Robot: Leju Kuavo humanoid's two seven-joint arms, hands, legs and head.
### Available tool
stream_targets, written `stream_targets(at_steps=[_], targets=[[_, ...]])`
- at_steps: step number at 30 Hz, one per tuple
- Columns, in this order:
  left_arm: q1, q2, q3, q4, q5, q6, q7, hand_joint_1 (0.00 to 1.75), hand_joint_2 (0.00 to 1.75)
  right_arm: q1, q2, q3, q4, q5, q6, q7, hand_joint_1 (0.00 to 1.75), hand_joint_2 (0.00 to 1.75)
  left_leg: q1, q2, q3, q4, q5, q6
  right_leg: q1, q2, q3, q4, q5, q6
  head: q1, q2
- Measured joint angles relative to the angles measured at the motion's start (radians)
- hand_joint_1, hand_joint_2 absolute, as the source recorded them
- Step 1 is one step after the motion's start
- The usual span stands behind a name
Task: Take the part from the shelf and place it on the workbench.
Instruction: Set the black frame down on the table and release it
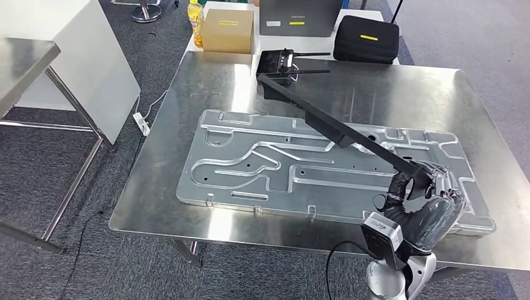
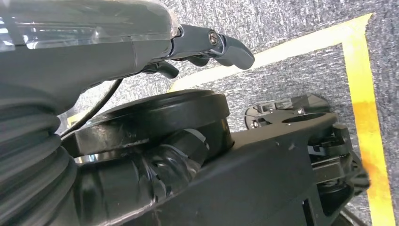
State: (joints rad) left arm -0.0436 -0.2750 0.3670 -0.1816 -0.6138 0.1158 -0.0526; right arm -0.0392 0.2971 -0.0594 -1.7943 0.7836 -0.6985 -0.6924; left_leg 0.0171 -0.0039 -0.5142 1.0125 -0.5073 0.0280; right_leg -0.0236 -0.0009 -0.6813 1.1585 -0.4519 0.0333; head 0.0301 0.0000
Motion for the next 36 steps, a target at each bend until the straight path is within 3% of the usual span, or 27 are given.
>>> stream_targets(at_steps=[2, 4, 7, 10, 11, 12, 13, 14, 16, 18, 20, 22, 23, 25, 27, 28, 30, 31, 32, 36], targets=[[0.0, -0.001, 0.002, 0.0, -0.005, -0.002, 0.0, 0.0, 1.75, -0.009, 0.0, -0.007, 0.016, 0.004, 0.0, 0.0, 1.75, 1.75, -0.002, 0.0, 0.003, 0.002, -0.009, -0.011, 0.005, 0.0, 0.043, -0.091, 0.024, -0.006, 0.0, 0.0], [0.0, -0.001, 0.004, 0.0, -0.01, -0.005, 0.0, 0.0, 1.75, -0.023, 0.0, -0.022, 0.041, 0.011, 0.0, 0.001, 1.75, 1.75, -0.005, 0.001, 0.002, -0.001, -0.012, -0.022, 0.01, 0.002, 0.052, -0.111, 0.014, -0.017, 0.0, 0.0], [-0.001, 0.0, 0.005, 0.0, -0.016, -0.01, 0.0, 0.0, 1.75, -0.047, 0.0, -0.055, 0.093, 0.03, 0.0, 0.004, 1.75, 1.75, -0.004, 0.002, -0.001, 0.022, -0.033, -0.035, 0.006, 0.003, 0.058, -0.119, 0.011, -0.037, 0.0, 0.0], [-0.007, 0.001, 0.006, 0.0, -0.021, -0.014, 0.0, 0.0, 1.75, -0.073, 0.0, -0.098, 0.159, 0.048, 0.0, 0.004, 1.75, 1.75, -0.006, 0.001, -0.08, 0.191, -0.115, -0.038, 0.01, -0.002, 0.064, -0.122, 0.007, -0.053, -0.001, 0.0], [-0.011, 0.002, 0.006, 0.0, -0.022, -0.014, -0.001, 0.0, 1.75, -0.079, 0.001, -0.112, 0.18, 0.051, 0.0, 0.003, 1.75, 1.75, -0.007, 0.001, -0.109, 0.247, -0.133, -0.037, 0.013, -0.003, 0.066, -0.122, 0.005, -0.056, 0.0, 0.0], [-0.014, 0.003, 0.006, 0.0, -0.023, -0.015, -0.001, 0.0, 1.75, -0.084, 0.001, -0.125, 0.199, 0.053, 0.0, 0.003, 1.75, 1.75, -0.007, 0.001, -0.125, 0.276, -0.132, -0.036, 0.016, -0.004, 0.069, -0.122, 0.003, -0.058, 0.0, 0.0], [-0.015, 0.003, 0.006, 0.0, -0.023, -0.016, 0.0, 0.0, 1.75, -0.09, 0.001, -0.137, 0.216, 0.054, 0.0, 0.002, 1.75, 1.75, -0.008, 0.001, -0.123, 0.266, -0.11, -0.032, 0.02, -0.002, 0.072, -0.121, 0.002, -0.06, 0.0, 0.0], [-0.014, 0.004, 0.006, 0.0, -0.024, -0.016, 0.0, 0.0, 1.75, -0.096, 0.001, -0.146, 0.229, 0.054, 0.0, 0.002, 1.75, 1.75, -0.008, 0.001, -0.107, 0.22, -0.071, -0.027, 0.022, 0.0, 0.075, -0.12, 0.0, -0.06, 0.0, 0.0], [-0.01, 0.004, 0.007, 0.0, -0.025, -0.018, 0.002, 0.0, 1.75, -0.108, 0.003, -0.158, 0.247, 0.053, 0.0, 0.001, 1.75, 1.75, -0.012, 0.001, -0.061, 0.094, -0.003, -0.012, 0.028, 0.004, 0.08, -0.119, -0.006, -0.058, 0.0, 0.0], [-0.007, 0.004, 0.007, 0.0, -0.026, -0.023, 0.001, 0.0, 1.75, -0.117, 0.003, -0.166, 0.259, 0.049, 0.0, 0.0, 1.75, 1.75, -0.017, 0.001, -0.035, 0.018, 0.003, -0.001, 0.029, 0.007, 0.081, -0.119, -0.01, -0.046, 0.0, 0.0], [-0.005, 0.004, 0.008, 0.0, -0.026, -0.03, -0.001, 0.0, 1.75, -0.123, 0.003, -0.172, 0.268, 0.045, -0.001, 0.001, 1.75, 1.75, -0.019, 0.001, -0.022, -0.007, -0.003, 0.01, 0.028, 0.007, 0.086, -0.119, -0.002, -0.031, -0.001, 0.0], [-0.003, 0.003, 0.008, 0.0, -0.027, -0.032, -0.002, 0.0, 1.75, -0.127, 0.003, -0.175, 0.275, 0.046, -0.001, 0.002, 1.75, 1.75, -0.015, 0.002, -0.002, -0.021, 0.014, 0.018, 0.025, 0.006, 0.086, -0.102, -0.01, -0.021, 0.001, 0.0], [-0.002, 0.002, 0.008, 0.0, -0.028, -0.033, -0.002, 0.0, 1.75, -0.13, 0.003, -0.175, 0.277, 0.046, -0.001, 0.002, 1.75, 1.75, -0.012, 0.003, 0.006, -0.024, 0.02, 0.02, 0.023, 0.006, 0.072, -0.072, -0.031, -0.017, 0.002, 0.0], [-0.001, 0.001, 0.008, 0.0, -0.028, -0.033, -0.001, 0.0, 1.75, -0.134, 0.003, -0.177, 0.281, 0.046, -0.001, 0.004, 1.75, 1.75, -0.01, 0.004, 0.014, -0.026, 0.019, 0.02, 0.016, 0.006, 0.011, 0.039, -0.085, -0.005, 0.003, 0.0], [0.0, 0.001, 0.008, 0.0, -0.028, -0.033, -0.001, 0.0, 1.75, -0.135, 0.003, -0.18, 0.286, 0.047, -0.001, 0.005, 1.75, 1.75, -0.008, 0.004, 0.018, -0.026, 0.012, 0.019, 0.007, 0.005, -0.051, 0.127, -0.106, 0.007, 0.003, 0.0], [0.001, 0.001, 0.009, 0.0, -0.028, -0.033, -0.001, 0.0, 1.75, -0.135, 0.003, -0.181, 0.288, 0.047, -0.001, 0.005, 1.75, 1.75, -0.007, 0.003, 0.023, -0.026, 0.007, 0.016, 0.003, 0.004, -0.06, 0.124, -0.089, 0.012, 0.003, 0.0], [0.001, 0.001, 0.009, 0.0, -0.028, -0.033, -0.001, 0.0, 1.75, -0.135, 0.003, -0.183, 0.291, 0.047, -0.001, 0.005, 1.75, 1.75, -0.002, 0.001, 0.041, -0.024, -0.008, 0.006, -0.005, 0.001, -0.025, 0.013, -0.006, 0.02, 0.003, 0.0], [0.002, 0.001, 0.009, 0.0, -0.028, -0.032, -0.001, 0.0, 1.75, -0.135, 0.003, -0.183, 0.292, 0.047, -0.001, 0.005, 1.75, 1.75, 0.0, 0.0, 0.049, -0.023, -0.016, 0.0, -0.006, -0.001, -0.001, -0.049, 0.022, 0.02, 0.004, 0.0], [0.002, 0.002, 0.009, 0.0, -0.028, -0.031, -0.001, 0.0, 1.75, -0.136, 0.003, -0.183, 0.293, 0.048, -0.001, 0.005, 1.75, 1.75, 0.001, 0.0, 0.053, -0.022, -0.023, -0.007, -0.004, -0.003, 0.016, -0.093, 0.033, 0.015, 0.004, 0.0], [0.003, 0.002, 0.01, 0.0, -0.03, -0.029, -0.005, 0.0, 1.75, -0.137, 0.004, -0.187, 0.296, 0.053, -0.001, 0.006, 1.75, 1.75, -0.003, 0.002, 0.06, -0.011, -0.042, -0.034, 0.003, -0.002, 0.027, -0.11, 0.036, -0.029, 0.005, 0.0]])
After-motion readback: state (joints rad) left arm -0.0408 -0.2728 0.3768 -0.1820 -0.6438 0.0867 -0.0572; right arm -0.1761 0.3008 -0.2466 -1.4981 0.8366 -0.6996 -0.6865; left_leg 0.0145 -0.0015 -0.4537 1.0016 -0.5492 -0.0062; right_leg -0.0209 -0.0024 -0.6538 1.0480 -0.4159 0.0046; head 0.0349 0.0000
